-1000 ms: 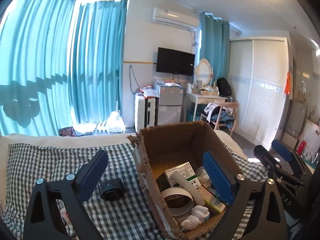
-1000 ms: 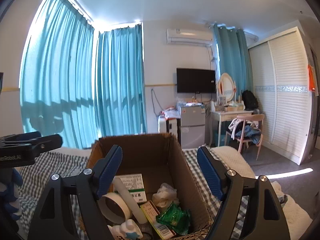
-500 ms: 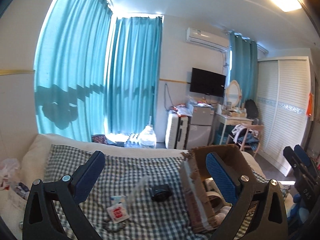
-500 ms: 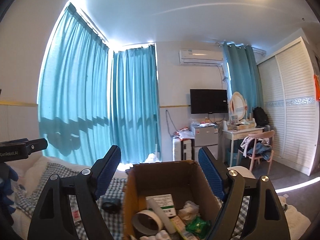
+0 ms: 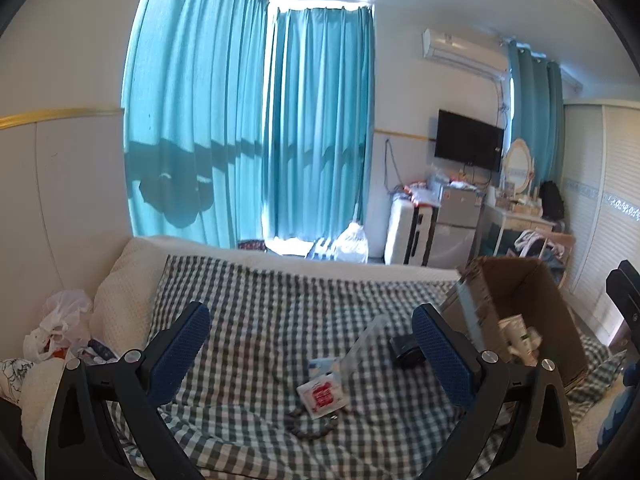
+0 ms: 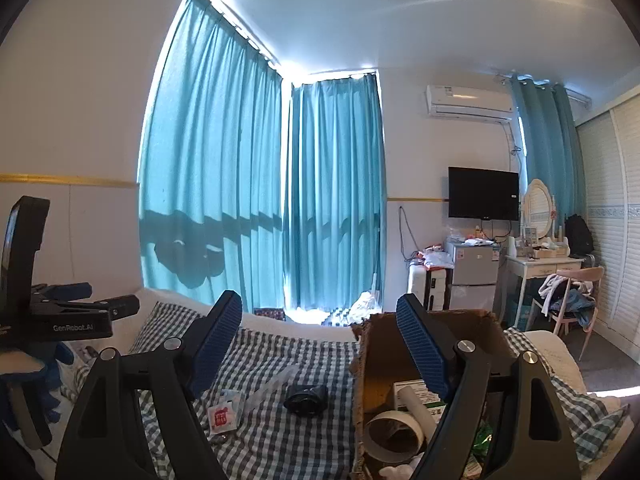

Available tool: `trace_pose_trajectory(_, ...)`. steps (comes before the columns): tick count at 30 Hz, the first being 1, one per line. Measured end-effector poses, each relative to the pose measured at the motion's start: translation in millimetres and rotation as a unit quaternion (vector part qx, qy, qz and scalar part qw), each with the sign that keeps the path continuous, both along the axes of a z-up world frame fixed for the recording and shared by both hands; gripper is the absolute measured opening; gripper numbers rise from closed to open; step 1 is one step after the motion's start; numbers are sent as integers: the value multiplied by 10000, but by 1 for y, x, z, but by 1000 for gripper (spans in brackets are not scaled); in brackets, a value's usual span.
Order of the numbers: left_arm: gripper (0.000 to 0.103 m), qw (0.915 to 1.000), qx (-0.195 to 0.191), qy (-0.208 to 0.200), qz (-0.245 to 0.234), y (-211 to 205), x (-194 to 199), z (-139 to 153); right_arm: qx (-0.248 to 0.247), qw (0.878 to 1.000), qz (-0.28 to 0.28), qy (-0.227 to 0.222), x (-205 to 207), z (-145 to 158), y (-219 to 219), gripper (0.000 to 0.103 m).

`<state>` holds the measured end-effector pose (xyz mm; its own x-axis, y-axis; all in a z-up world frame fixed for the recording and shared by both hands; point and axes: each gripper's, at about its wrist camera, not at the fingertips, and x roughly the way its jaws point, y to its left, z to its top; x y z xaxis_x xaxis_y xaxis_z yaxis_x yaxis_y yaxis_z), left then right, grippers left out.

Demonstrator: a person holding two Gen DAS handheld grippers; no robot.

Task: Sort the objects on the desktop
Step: 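Move both tools back over the remaining items on the bed, then grasp the blue floral packet with the left tool while the right tool grasps the black cup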

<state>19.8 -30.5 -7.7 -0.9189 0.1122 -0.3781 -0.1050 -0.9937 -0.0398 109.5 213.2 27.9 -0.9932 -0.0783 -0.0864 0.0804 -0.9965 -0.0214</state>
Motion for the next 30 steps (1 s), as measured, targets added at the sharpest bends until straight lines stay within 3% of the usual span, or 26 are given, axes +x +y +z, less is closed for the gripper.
trace_pose_trajectory(9, 103, 9981, 48, -609, -8, -11, -44, -54, 335, 9971, 239, -634, -54, -52, -33, 79)
trace_pose_trajectory(16, 103, 9919, 41, -1267, -55, -4, -87, -107, 410, 9927, 495, -1016, -96, -85, -49, 64)
trace_pose_trajectory(22, 103, 9808, 32, -1938, -207, 11, -125, -162, 585, 9824, 588, -1675, -141, -140, -61, 44)
trace_pose_trajectory(30, 103, 9619, -30, -2710, -360, 31, -160, -220, 371, 9717, 468, -2285, -183, -199, -43, 43)
